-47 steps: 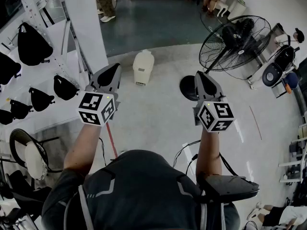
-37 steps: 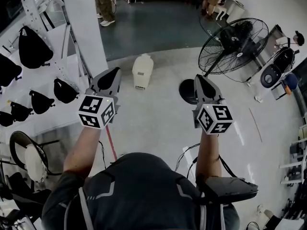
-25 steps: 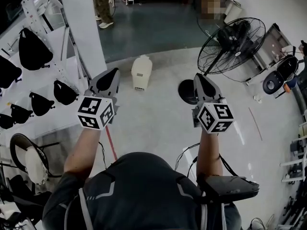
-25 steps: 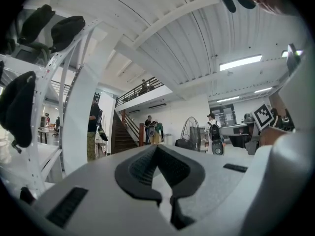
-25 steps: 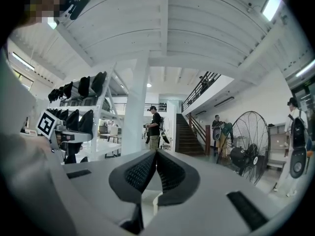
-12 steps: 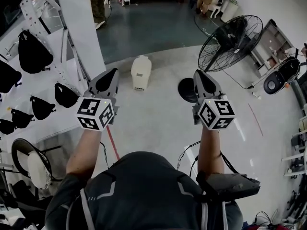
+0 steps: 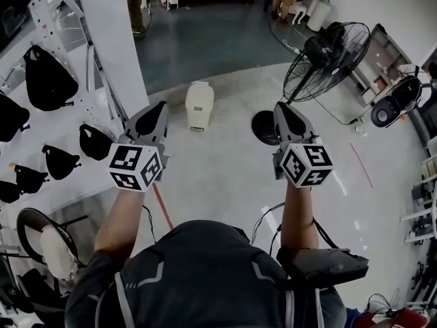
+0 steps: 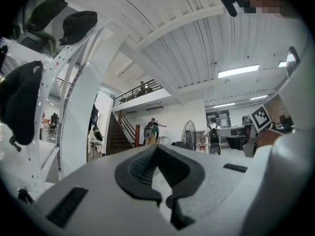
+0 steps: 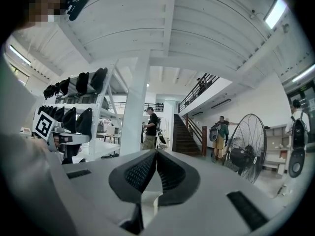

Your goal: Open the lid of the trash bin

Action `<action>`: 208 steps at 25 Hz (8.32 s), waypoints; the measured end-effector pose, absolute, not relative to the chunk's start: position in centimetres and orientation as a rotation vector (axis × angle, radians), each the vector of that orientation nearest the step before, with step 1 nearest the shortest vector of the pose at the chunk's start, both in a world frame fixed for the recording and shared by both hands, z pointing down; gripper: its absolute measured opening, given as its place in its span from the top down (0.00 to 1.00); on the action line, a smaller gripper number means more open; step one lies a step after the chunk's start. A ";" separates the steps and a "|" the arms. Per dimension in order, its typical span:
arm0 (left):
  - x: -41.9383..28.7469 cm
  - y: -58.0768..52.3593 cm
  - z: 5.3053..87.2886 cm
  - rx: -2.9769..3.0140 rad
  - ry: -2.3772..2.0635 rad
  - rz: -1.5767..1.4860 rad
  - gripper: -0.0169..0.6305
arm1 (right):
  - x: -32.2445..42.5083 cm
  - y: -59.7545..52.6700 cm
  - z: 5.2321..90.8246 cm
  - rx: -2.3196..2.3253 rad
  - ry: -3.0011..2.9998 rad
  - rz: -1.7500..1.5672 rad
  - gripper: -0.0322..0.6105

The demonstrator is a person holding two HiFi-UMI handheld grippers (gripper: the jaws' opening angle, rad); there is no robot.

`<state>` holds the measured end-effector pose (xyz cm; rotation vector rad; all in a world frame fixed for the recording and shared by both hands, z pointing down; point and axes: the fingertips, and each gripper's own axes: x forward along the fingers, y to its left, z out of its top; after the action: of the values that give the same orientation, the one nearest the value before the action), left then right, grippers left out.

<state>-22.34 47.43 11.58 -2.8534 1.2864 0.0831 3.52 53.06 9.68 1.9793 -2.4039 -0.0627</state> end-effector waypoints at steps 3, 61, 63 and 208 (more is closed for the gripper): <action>-23.2 47.4 12.2 -2.873 1.258 0.083 0.96 | 2.4 53.0 10.1 1.987 -2.388 -0.061 0.91; -4.8 2.1 18.8 -2.900 1.401 -0.097 0.96 | 17.6 7.3 17.3 1.775 -2.501 0.037 0.91; -5.7 -0.9 18.5 -2.911 1.381 -0.084 0.96 | 17.1 4.8 17.0 1.814 -2.476 0.044 0.91; -5.0 -13.7 78.2 -3.333 1.465 -1.434 0.96 | 2.4 -14.0 75.3 1.185 -2.133 1.230 0.90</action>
<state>-5.02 -13.66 78.22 -3.3330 1.4650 -1.4341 2.38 -13.98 75.35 1.1847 -2.1330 1.2298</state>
